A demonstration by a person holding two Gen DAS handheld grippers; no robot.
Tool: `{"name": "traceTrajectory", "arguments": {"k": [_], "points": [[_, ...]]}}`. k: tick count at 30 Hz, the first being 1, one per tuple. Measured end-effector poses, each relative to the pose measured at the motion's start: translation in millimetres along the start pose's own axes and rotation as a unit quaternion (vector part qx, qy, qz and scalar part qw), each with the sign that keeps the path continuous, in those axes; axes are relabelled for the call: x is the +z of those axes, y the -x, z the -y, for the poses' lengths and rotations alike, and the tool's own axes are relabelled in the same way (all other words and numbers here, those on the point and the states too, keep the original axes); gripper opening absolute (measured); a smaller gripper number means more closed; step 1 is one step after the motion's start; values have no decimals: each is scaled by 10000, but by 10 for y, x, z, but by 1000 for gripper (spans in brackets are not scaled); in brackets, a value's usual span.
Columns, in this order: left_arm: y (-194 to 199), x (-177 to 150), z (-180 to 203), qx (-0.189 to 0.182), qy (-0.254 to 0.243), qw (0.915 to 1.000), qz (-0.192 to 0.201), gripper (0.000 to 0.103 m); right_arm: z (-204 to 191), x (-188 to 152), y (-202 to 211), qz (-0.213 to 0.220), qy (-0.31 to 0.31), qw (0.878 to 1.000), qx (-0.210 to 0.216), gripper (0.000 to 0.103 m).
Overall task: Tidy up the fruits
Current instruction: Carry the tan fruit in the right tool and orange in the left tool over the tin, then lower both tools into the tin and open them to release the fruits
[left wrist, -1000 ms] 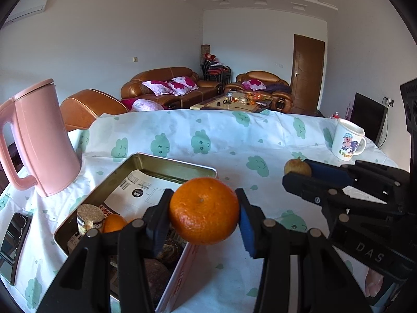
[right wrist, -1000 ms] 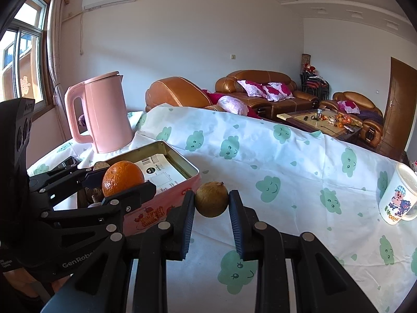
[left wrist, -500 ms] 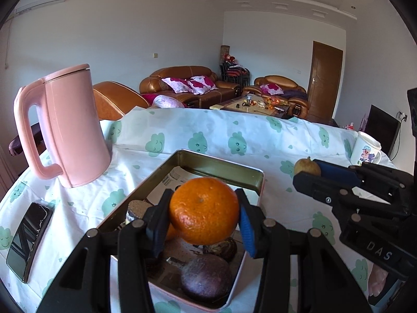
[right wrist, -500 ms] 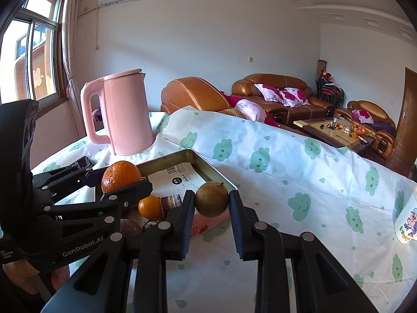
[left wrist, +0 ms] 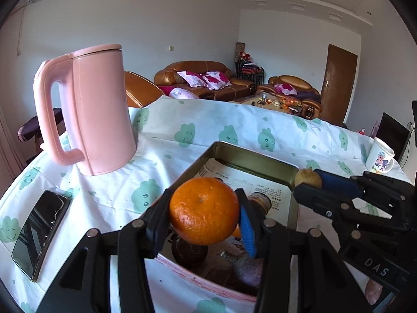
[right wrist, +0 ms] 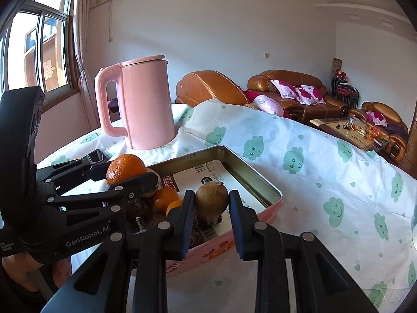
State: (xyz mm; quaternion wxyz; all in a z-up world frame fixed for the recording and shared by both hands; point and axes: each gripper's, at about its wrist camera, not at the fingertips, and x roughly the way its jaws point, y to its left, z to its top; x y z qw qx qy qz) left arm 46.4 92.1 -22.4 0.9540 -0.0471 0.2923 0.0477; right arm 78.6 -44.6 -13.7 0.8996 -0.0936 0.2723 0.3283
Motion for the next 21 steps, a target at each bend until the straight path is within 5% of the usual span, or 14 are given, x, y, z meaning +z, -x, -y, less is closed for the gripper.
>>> {"name": "traceTrajectory", "arguments": {"k": [21], "points": [[-140,-84,-223,42,112,9997,-218,48,-275,-148,-374,-581,265,9977,217,29]]}}
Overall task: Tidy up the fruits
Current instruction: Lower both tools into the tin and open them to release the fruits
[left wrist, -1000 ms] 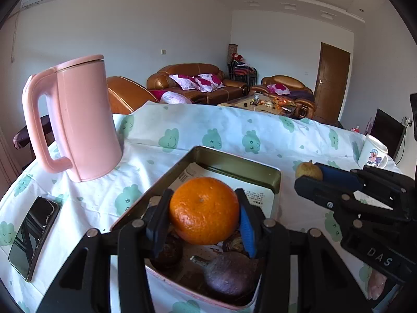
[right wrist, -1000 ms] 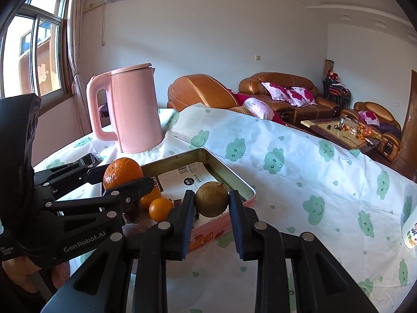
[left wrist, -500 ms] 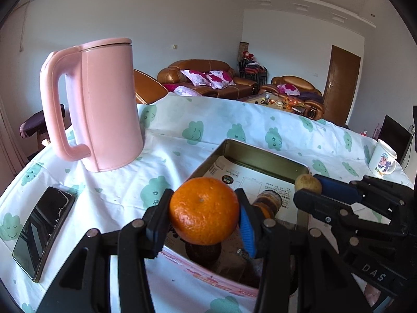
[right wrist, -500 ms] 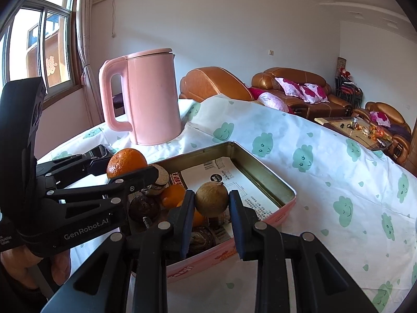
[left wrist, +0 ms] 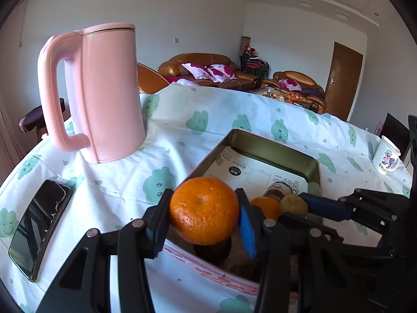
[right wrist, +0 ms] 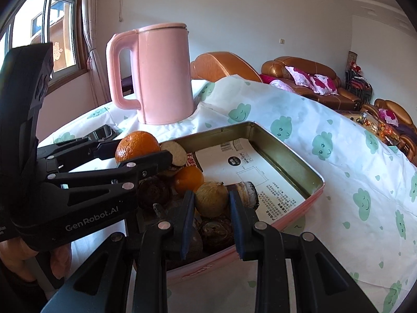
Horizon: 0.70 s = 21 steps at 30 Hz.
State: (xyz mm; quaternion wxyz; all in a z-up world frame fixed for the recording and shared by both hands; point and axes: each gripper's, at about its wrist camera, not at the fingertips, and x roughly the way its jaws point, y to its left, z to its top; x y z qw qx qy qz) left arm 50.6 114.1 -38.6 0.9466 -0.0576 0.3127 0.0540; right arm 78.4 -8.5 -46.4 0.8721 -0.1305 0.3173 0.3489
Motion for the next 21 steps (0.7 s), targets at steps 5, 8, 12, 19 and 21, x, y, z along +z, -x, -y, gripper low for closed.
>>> {"name": "traceTrajectory", "arguments": {"k": [5,8,12,19,21], "points": [[-63,-34,15,6,-50,9999,-103,48,22,-20,-38,-50,-36,10000,-5,29],[-103,-52,32,35,-61,9998,-172,50,36,-25,-35,-67,-74,9999,41,29],[-69,-51,41,-45,-37,9999,-105,53,34,-28,-5,-30,-79,10000,44,38],[169,2,29,-169,120,9995,253,79,105,-64,185,155,-257,9995,93,60],[230,18,8,-202,189,9991,324,79,132,-87,254,197,-318,9992,104,60]]}}
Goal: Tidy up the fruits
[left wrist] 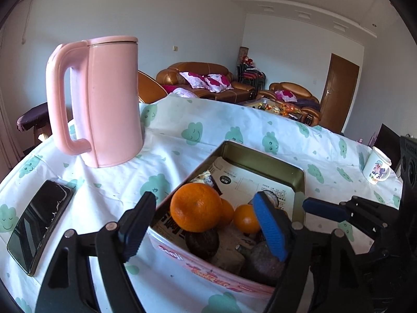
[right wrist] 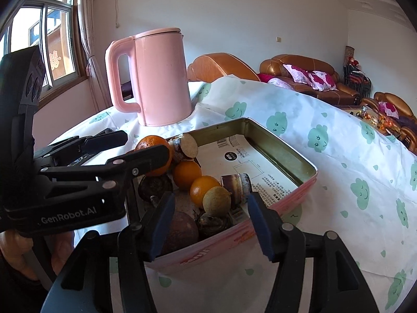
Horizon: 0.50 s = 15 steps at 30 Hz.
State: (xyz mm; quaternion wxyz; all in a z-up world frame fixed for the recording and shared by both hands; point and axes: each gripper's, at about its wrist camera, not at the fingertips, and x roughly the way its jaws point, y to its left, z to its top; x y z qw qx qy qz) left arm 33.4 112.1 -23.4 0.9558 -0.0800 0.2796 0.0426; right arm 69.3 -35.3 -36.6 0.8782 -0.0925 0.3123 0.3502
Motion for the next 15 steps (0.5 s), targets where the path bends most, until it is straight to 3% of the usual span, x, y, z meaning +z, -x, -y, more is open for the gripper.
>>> {"name": "traceTrajectory", "arguments": {"k": [15], "points": [[244,3,87,-98,-9,9997,207,79,253,-170,438,311,-417,9981,-329,61]]}}
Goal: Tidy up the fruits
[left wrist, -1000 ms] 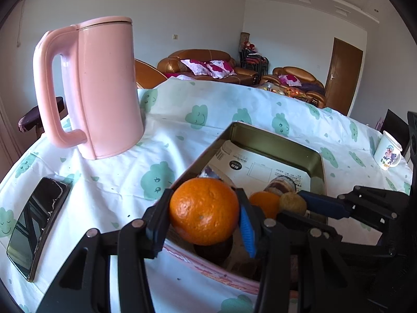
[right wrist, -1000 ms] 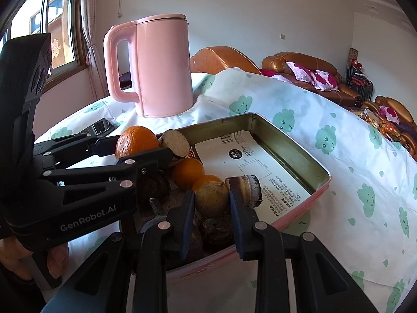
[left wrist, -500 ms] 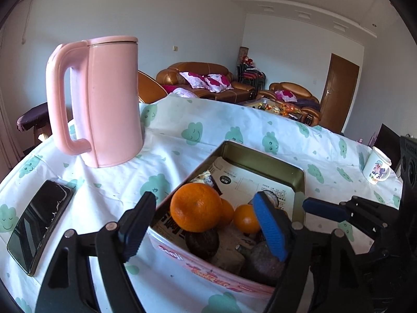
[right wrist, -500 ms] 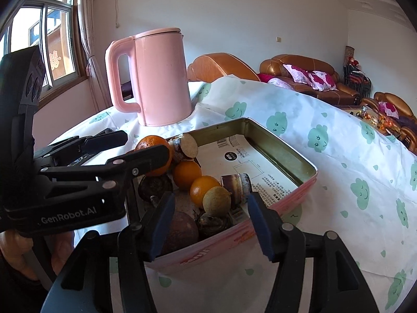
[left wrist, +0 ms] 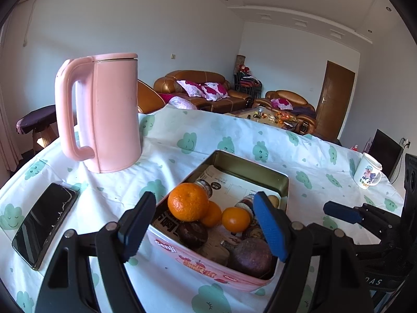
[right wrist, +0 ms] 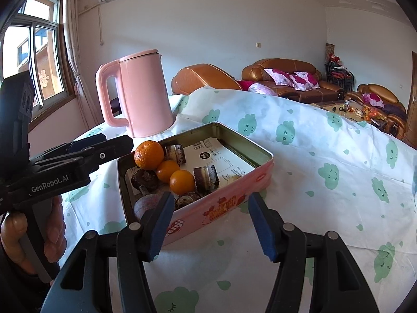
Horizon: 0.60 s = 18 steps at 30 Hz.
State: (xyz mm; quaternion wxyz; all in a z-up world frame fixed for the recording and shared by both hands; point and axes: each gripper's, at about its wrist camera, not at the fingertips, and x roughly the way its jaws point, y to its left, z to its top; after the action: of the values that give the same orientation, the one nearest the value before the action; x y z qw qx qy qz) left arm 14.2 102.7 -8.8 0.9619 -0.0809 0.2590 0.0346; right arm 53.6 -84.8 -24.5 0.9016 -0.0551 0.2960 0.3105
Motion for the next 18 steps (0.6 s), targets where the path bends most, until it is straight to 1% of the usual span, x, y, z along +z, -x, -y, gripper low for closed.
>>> {"name": "traceTrajectory", "arguments": {"k": [7,18], "points": [[65,0,73,-12,-61,10000,45,79,80,-39,102,89,-115,9999,-49,62],[61,-16,116,14,-127,9999,14,79,115,-79,150,127,-184,9997,-30,62]]}}
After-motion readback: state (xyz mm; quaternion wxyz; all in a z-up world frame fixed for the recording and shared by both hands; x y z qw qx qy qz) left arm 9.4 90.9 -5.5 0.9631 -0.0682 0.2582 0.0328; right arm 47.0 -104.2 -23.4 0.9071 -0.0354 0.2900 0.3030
